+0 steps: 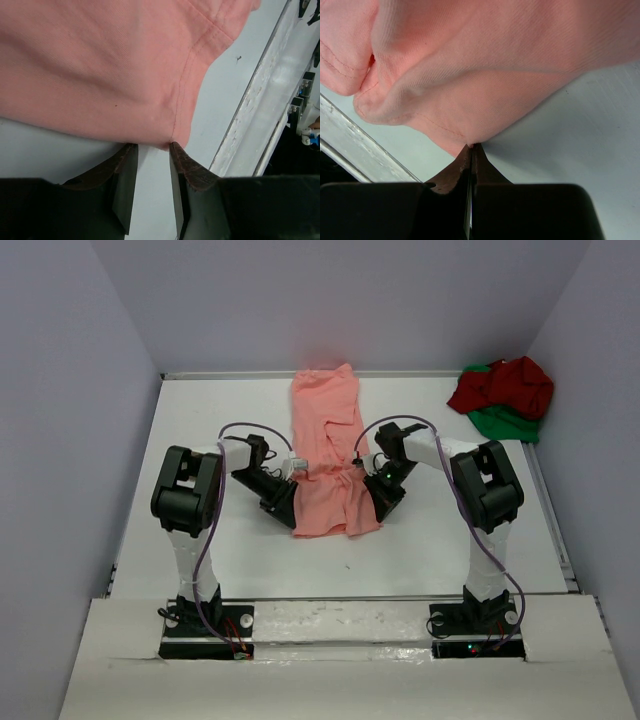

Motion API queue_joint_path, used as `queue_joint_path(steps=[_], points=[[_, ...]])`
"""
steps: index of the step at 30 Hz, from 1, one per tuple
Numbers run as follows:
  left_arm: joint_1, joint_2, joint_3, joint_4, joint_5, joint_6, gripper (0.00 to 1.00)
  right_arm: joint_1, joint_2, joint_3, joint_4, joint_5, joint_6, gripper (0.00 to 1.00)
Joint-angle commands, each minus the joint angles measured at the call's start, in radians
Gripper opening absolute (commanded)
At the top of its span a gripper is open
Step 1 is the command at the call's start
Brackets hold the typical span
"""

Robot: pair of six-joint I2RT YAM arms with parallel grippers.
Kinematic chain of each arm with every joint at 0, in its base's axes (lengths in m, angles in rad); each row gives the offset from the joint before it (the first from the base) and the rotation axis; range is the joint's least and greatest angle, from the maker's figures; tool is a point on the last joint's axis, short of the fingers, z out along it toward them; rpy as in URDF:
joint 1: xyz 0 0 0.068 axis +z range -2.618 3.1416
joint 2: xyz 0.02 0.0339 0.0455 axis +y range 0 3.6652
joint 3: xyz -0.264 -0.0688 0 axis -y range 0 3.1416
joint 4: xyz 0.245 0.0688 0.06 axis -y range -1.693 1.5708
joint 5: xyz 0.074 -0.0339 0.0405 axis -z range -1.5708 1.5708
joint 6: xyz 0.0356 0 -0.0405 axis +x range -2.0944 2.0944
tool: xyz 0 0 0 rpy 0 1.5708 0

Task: Fold and stack the t-shirts
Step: Grab the bottom of the folded rectangular tshirt with both arms

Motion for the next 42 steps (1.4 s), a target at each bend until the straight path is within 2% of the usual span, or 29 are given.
queue_joint_path(steps=[1, 9, 10, 11, 13, 14, 15, 24, 33, 42], points=[[-0.024, 0.002, -0.027, 0.032, -0.038, -0.047, 0.41, -0.006, 0.016, 0.013, 0.0, 0.004, -0.031, 0.0], [-0.071, 0.021, -0.023, 0.078, -0.05, -0.104, 0.4, -0.006, 0.008, -0.013, 0.013, 0.001, -0.043, 0.0], [-0.076, 0.024, -0.02, 0.08, -0.05, -0.107, 0.37, -0.006, 0.005, -0.019, 0.014, 0.001, -0.044, 0.0], [-0.082, 0.03, -0.009, 0.077, -0.052, -0.111, 0.28, -0.006, -0.004, -0.03, 0.016, 0.003, -0.046, 0.0], [-0.093, 0.033, -0.003, 0.077, -0.058, -0.117, 0.17, -0.006, -0.013, -0.042, 0.022, 0.007, -0.047, 0.0], [-0.097, 0.033, 0.003, 0.077, -0.059, -0.122, 0.05, -0.006, -0.019, -0.051, 0.025, 0.007, -0.047, 0.0], [-0.097, 0.034, 0.005, 0.078, -0.065, -0.124, 0.0, -0.006, -0.021, -0.056, 0.026, 0.006, -0.047, 0.0], [-0.101, -0.041, 0.026, 0.04, -0.082, -0.081, 0.0, -0.006, -0.047, -0.042, 0.01, 0.018, -0.046, 0.0], [-0.11, -0.168, 0.192, -0.176, -0.004, 0.108, 0.0, -0.006, -0.127, 0.062, -0.113, -0.031, -0.099, 0.0], [-0.196, -0.271, 0.166, -0.215, -0.045, 0.131, 0.0, -0.006, -0.19, 0.131, -0.251, -0.049, -0.167, 0.0]])
